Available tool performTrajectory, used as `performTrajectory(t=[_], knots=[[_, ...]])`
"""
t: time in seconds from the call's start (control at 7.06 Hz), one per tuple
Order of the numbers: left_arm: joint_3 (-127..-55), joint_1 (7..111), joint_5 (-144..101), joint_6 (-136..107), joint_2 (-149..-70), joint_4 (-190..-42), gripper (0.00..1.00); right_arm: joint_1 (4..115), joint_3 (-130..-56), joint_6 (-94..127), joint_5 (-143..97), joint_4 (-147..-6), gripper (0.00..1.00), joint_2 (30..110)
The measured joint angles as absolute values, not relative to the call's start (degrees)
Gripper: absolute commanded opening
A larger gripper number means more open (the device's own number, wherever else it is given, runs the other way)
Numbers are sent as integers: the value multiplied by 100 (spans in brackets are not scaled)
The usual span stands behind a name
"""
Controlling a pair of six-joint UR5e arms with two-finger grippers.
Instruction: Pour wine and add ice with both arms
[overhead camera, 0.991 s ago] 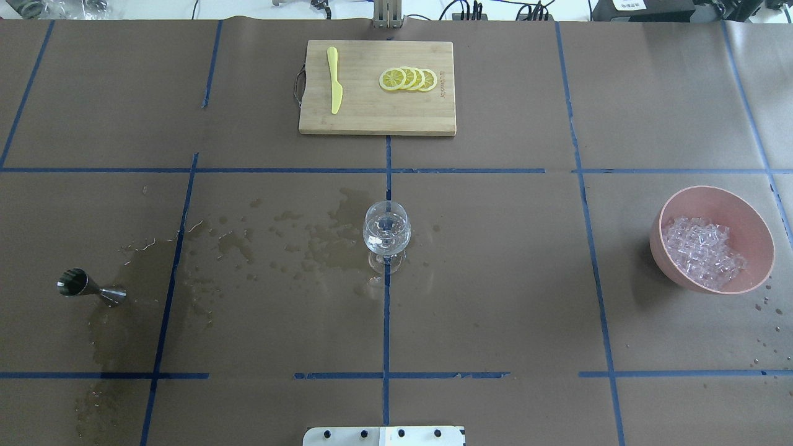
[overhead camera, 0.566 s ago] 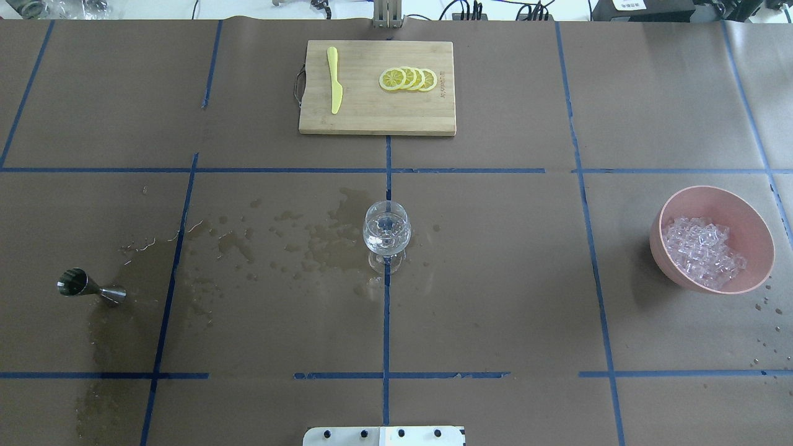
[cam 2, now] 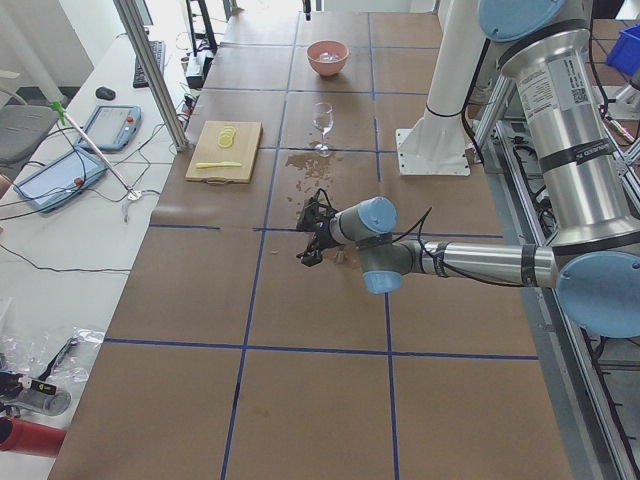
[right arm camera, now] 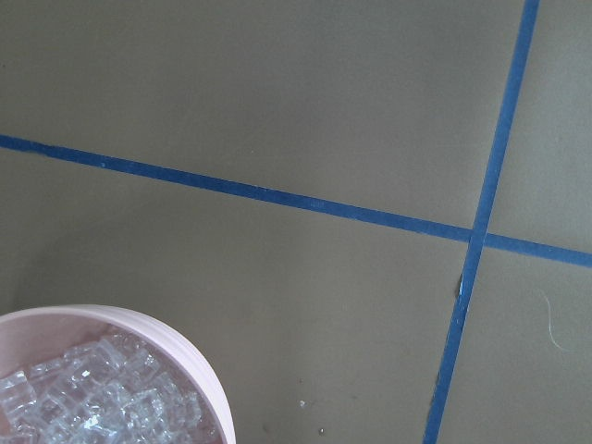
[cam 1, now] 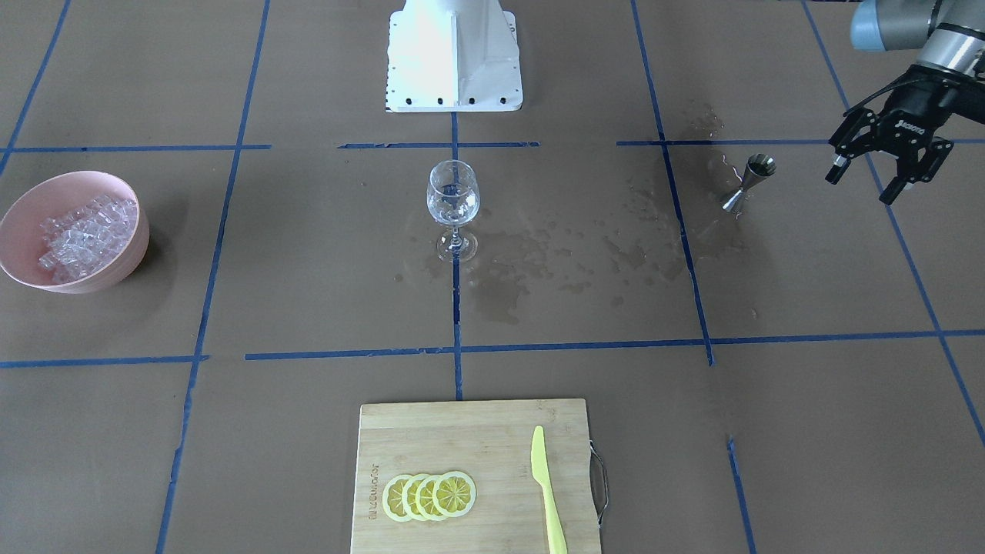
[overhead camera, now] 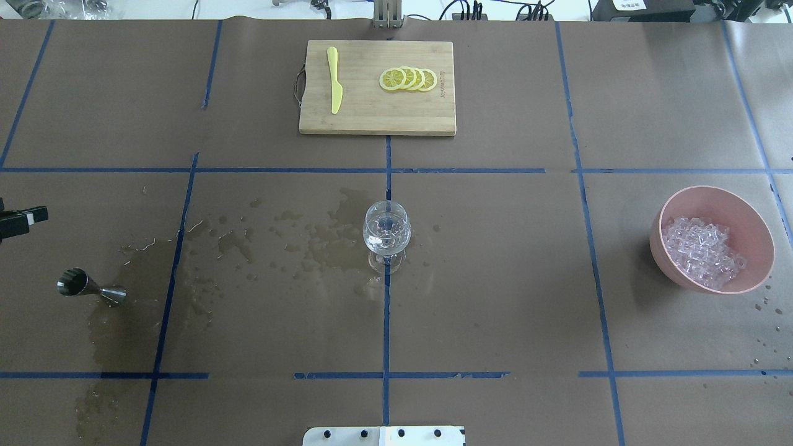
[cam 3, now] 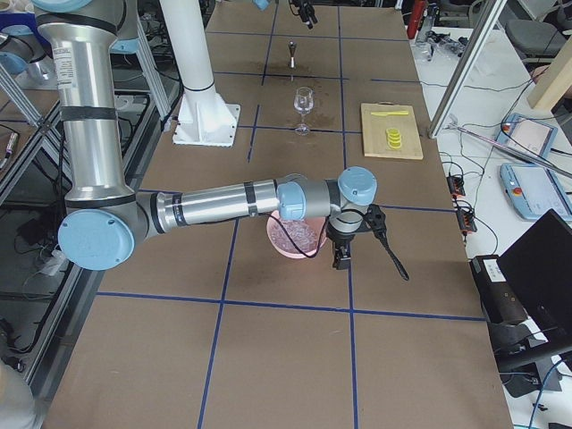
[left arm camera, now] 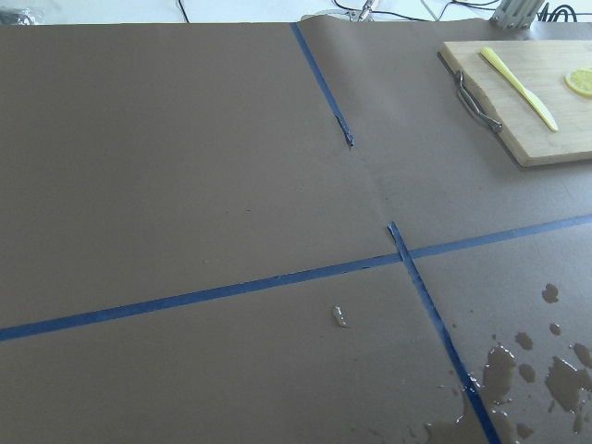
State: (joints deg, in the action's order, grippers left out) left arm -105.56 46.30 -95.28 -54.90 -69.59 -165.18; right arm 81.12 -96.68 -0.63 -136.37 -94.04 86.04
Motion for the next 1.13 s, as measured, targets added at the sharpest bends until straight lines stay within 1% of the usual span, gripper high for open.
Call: performTrajectory(t=[0.14, 0.28, 0.42, 0.71, 1.13], knots=[[-10741, 4114, -8737, -5609, -6830, -16552, 90, 8112, -9676, -70, -13638, -9404, 100, 8603], [-10947, 3780, -8265, -5648, -6709, -16636, 99, 8112, -9693, -67, -13640, -9404, 100, 8596], [-11055, 3436, -7796, -5657, -6606, -16713, 99, 8112, -9721, -56, -13639, -9404, 100, 8588], [-11106, 2431, -6436, -5660, -6372, -16776, 99, 8112, -9758, -46, -13638, -9404, 100, 8580], [-11072, 1242, -4675, -5660, -6288, -16939, 99, 8112, -9752, -44, -13633, -9404, 100, 8586]])
